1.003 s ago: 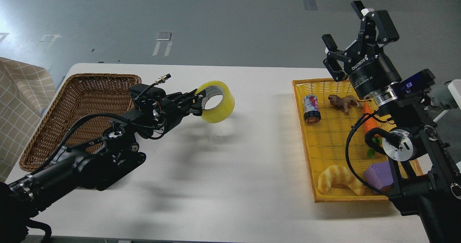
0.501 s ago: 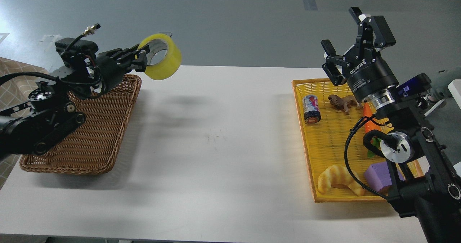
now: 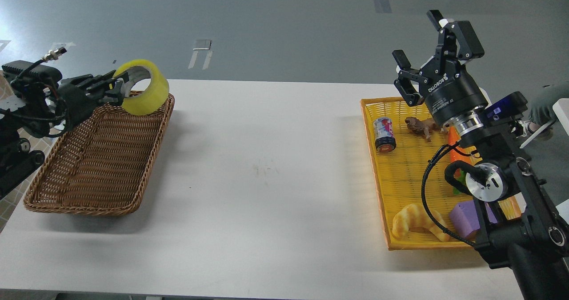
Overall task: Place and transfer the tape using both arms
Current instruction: 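Carry the tape roll with the left gripper over the wicker basket, then lower the tape roll into the basket and open the left gripper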
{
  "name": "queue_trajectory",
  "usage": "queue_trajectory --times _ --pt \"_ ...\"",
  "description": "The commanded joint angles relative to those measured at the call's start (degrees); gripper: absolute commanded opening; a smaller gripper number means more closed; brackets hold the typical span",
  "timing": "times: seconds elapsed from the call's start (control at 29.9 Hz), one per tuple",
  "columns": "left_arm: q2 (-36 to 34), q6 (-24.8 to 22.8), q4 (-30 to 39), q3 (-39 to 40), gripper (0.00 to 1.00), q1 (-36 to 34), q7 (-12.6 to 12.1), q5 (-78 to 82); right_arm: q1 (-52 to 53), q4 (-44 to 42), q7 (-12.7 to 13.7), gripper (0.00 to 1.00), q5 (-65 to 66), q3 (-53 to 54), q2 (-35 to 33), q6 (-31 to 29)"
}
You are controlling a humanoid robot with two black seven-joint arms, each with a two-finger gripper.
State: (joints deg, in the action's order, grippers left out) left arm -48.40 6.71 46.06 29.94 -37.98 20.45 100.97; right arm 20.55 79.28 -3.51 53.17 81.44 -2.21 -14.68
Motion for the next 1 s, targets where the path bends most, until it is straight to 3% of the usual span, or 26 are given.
queue_trajectory --times 0.0,0.07,0.3,0.53,0.74,0.84,0.97 --pt "0.67 1.37 -7.63 -1.63 0.0 -0.17 5.9 -0.07 -0.07 -0.09 0.0 0.99 -0.09 0.03 0.02 -0.09" --pt "0.76 2.25 -8.87 -2.87 0.0 -0.17 7.4 -0.16 0.01 -0.09 0.0 0.99 -0.09 0.03 0.02 -0.17" --pt "1.47 9.64 -11.6 -13.41 0.03 0.01 7.55 -2.26 0.01 -0.09 0.0 0.99 0.0 -0.14 0.02 -0.09" --pt "3.57 10.43 -14.67 -15.18 0.05 0.1 7.55 -3.85 -0.16 -0.01 0.0 0.99 0.0 -0.14 0.02 -0.09" --pt "6.47 10.61 -21.44 -15.18 0.08 0.01 7.55 -3.94 -0.51 -0.01 0.0 0.99 0.0 -0.14 -0.07 -0.09" --pt "6.92 11.57 -22.76 -15.18 0.14 0.09 7.55 -4.11 -0.51 -0.01 0.0 0.99 0.0 -0.05 -0.07 -0.17" --pt "6.83 11.84 -22.94 -15.18 0.38 0.1 7.55 -4.2 -0.51 -0.09 0.0 0.99 0.0 -0.14 0.02 -0.09"
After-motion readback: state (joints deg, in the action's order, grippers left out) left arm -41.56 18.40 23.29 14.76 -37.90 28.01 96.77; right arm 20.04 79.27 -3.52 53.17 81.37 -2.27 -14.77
